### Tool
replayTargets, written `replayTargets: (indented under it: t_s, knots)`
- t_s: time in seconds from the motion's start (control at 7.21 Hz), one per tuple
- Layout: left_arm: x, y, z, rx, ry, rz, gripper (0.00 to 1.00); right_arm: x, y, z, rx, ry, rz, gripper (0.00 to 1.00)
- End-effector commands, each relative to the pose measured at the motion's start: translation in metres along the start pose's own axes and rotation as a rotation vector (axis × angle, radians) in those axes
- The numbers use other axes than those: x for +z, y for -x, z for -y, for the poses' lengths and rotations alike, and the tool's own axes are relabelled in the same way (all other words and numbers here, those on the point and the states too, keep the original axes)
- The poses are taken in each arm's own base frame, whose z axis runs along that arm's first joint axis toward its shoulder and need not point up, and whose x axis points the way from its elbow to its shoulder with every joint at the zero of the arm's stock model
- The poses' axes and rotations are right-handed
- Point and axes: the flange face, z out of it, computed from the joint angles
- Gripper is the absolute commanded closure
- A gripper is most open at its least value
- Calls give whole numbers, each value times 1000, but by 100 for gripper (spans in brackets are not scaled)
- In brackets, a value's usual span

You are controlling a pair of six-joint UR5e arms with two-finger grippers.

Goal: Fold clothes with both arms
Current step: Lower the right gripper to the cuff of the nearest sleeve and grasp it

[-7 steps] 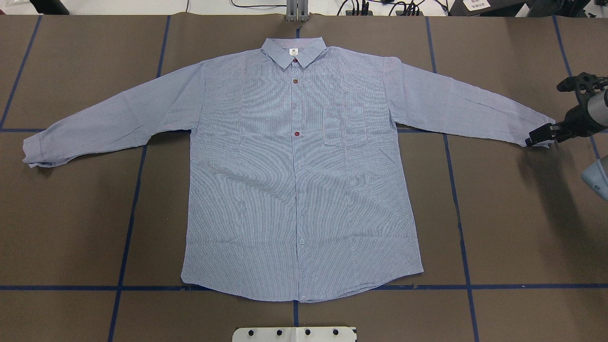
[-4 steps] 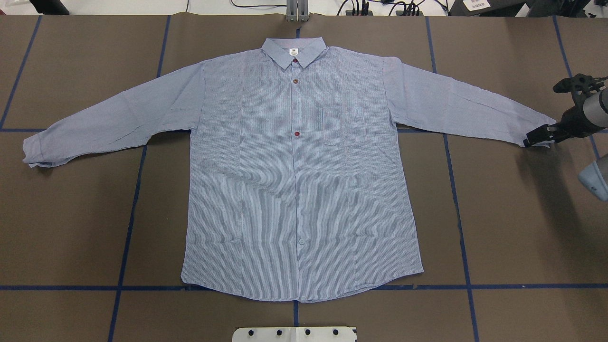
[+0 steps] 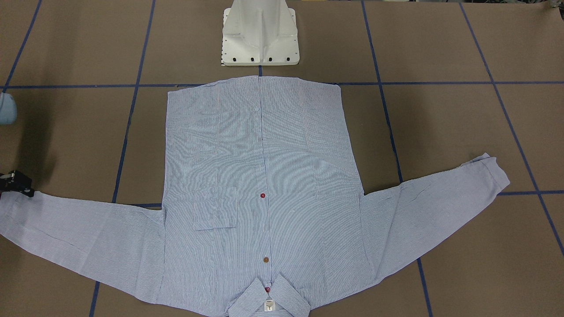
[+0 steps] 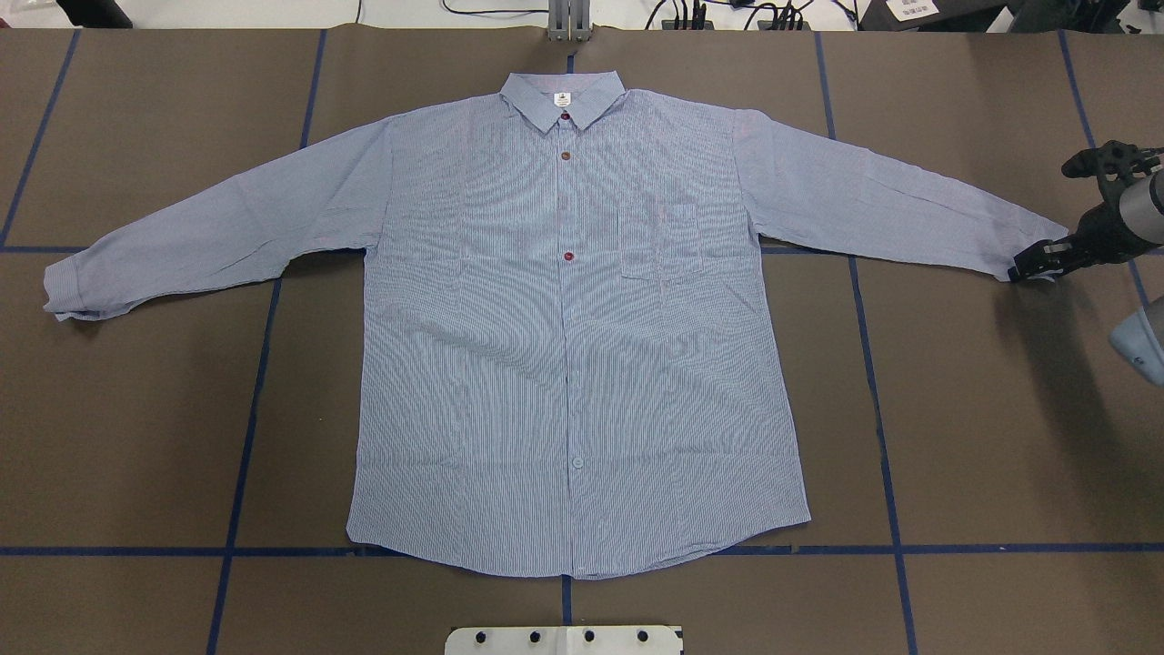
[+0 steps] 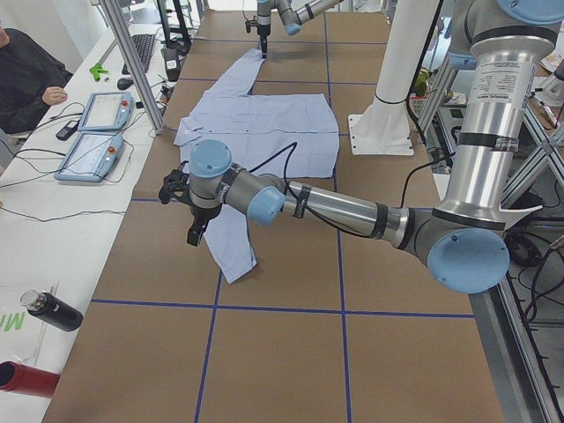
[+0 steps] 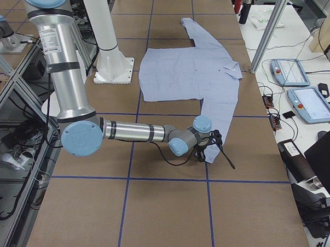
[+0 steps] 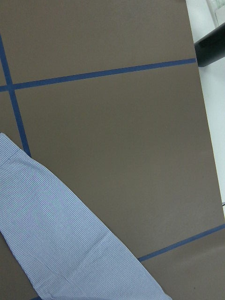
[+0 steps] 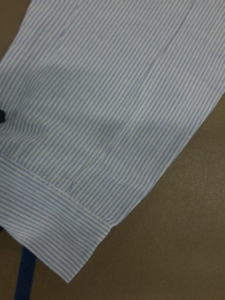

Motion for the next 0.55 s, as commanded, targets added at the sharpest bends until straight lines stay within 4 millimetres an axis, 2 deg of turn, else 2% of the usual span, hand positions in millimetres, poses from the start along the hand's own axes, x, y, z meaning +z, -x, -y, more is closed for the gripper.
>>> replayTargets:
  t_s: [0.0,0.14,0.42]
  knots:
    - [-1,-2,2,2,-3,-1,0,-2,4,3,0,1,5,67]
    - [-1,-2,2,2,-3,-1,0,-7,7,10,-2,-9,11,68]
    - [0,-1,1,0,-1,0,0,-20,1,17,20,-12,27,68]
